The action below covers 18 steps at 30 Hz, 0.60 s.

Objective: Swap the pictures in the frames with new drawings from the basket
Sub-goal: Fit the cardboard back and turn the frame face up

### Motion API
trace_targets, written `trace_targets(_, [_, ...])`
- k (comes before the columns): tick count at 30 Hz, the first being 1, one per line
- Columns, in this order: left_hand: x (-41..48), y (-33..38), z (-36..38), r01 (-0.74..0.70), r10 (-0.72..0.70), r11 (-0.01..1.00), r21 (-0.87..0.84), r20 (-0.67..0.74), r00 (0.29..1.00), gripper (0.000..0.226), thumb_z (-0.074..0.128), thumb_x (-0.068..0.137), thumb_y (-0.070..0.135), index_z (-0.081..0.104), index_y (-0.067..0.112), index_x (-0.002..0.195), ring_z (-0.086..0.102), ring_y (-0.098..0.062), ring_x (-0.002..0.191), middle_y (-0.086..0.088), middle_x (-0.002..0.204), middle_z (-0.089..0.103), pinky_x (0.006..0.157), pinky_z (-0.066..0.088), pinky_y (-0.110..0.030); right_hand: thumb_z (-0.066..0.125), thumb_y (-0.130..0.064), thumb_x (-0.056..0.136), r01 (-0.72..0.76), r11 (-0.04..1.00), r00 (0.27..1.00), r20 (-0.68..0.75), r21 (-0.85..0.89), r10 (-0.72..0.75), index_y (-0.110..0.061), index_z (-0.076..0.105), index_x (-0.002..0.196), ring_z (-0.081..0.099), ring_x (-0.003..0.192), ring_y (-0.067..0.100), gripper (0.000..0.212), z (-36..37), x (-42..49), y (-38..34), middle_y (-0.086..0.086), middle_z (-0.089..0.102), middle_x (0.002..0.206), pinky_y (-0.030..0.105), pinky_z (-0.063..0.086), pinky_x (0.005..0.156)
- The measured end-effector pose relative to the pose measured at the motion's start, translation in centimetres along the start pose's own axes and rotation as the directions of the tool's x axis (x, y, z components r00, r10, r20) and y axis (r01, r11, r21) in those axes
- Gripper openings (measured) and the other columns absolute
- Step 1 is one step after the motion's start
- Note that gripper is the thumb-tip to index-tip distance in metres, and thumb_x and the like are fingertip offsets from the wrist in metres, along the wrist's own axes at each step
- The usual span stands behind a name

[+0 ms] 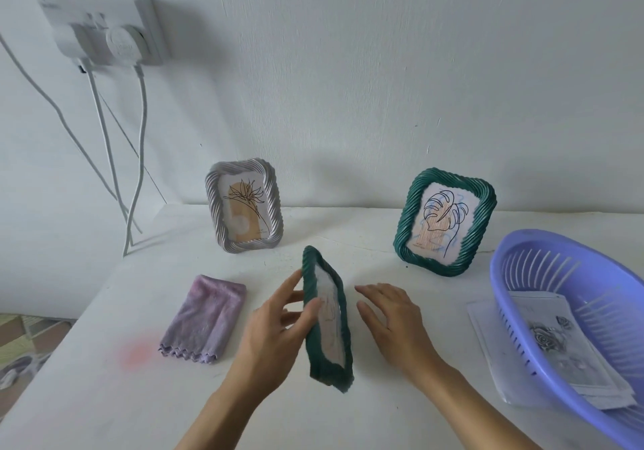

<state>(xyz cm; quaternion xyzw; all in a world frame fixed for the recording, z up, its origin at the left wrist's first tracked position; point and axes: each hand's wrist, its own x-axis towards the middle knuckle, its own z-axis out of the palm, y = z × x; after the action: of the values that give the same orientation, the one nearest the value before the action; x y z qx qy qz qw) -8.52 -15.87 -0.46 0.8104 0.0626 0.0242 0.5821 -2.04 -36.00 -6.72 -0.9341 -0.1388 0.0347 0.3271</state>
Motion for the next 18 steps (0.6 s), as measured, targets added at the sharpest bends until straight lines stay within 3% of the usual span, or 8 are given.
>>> trace_targets(2, [0.1,-1.2,-0.9,0.021,-0.019,0.999,0.034,-0.037,0.999,0.037,0.059,0.095,0.032,0.053,0.044,0.13,0.071,-0.007,0.095,0.014,0.111,0.07,0.066,0.063,-0.034,0.012,-0.068,0.094,0.059,0.997,0.998,0.015,-0.041,-0.059,-0.037,0.052,0.138,0.032,0.142,0.006,0.068,0.6,-0.4,0.8,-0.02,0.051,0.142,0.031,0.02,0.116])
trace_targets(4, [0.4,-2.9,-1.8,0.024,-0.008,0.982,0.188,-0.084,0.996,0.042,0.06,0.096,0.028,0.053,0.03,0.137,0.068,-0.003,0.094,0.015,0.106,0.069,0.062,0.062,-0.028,0.005,-0.072,0.09,0.095,0.992,0.993,0.07,-0.081,-0.09,-0.036,0.046,0.144,0.022,0.146,0.005,0.076,1.0,-0.9,0.9,-0.022,0.043,0.147,0.031,0.011,0.119])
trace_targets(6, [0.8,-4.7,-2.6,0.039,-0.004,0.934,0.355,-0.099,0.995,0.045,0.059,0.097,0.029,0.052,0.026,0.141,0.065,-0.003,0.091,0.015,0.101,0.067,0.07,0.06,-0.03,0.008,-0.07,0.088,0.105,0.985,0.989,0.114,-0.137,-0.09,-0.036,0.035,0.15,0.013,0.148,0.004,0.076,1.3,-1.2,0.8,-0.022,0.033,0.153,0.035,0.002,0.123])
trace_targets(8, [1.1,-6.0,-2.7,0.056,-0.01,0.846,0.53,-0.089,0.996,0.043,0.057,0.098,0.035,0.053,0.03,0.141,0.059,-0.003,0.094,0.018,0.102,0.063,0.088,0.048,-0.034,0.01,-0.071,0.089,0.124,0.972,0.989,0.103,-0.202,-0.104,-0.036,0.031,0.152,0.01,0.149,0.005,0.075,1.8,-1.3,1.0,-0.02,0.028,0.156,0.037,0.0,0.124])
trace_targets(11, [1.2,-7.2,-2.2,0.02,0.072,0.725,0.688,-0.105,0.992,0.034,0.063,0.095,0.031,0.064,0.033,0.13,0.05,-0.007,0.102,0.016,0.115,0.056,0.085,0.024,-0.037,0.017,-0.072,0.09,0.132,0.967,0.991,0.056,-0.219,-0.123,-0.033,0.036,0.15,0.014,0.149,0.008,0.074,2.4,-1.4,1.4,-0.016,0.032,0.156,0.039,0.004,0.124])
trace_targets(14, [1.4,-7.5,-1.7,-0.051,0.156,0.688,0.724,-0.079,0.985,0.031,0.072,0.089,0.022,0.072,0.031,0.118,0.052,-0.011,0.099,0.011,0.12,0.055,0.081,0.026,-0.042,0.03,-0.063,0.09,0.135,0.971,0.99,-0.007,-0.198,-0.139,-0.031,0.042,0.146,0.019,0.148,0.008,0.065,2.4,-1.3,1.5,-0.015,0.034,0.156,0.043,0.014,0.123])
trace_targets(18, [1.8,-7.7,-1.2,-0.064,0.154,0.701,0.71,-0.064,0.986,0.03,0.065,0.094,0.026,0.069,0.032,0.124,0.049,-0.012,0.108,0.018,0.12,0.056,0.082,0.025,-0.041,0.041,-0.054,0.087,0.127,0.972,0.987,-0.075,-0.197,-0.144,-0.027,0.05,0.137,0.033,0.142,0.008,0.057,2.4,-1.2,1.5,-0.013,0.045,0.149,0.044,0.026,0.118])
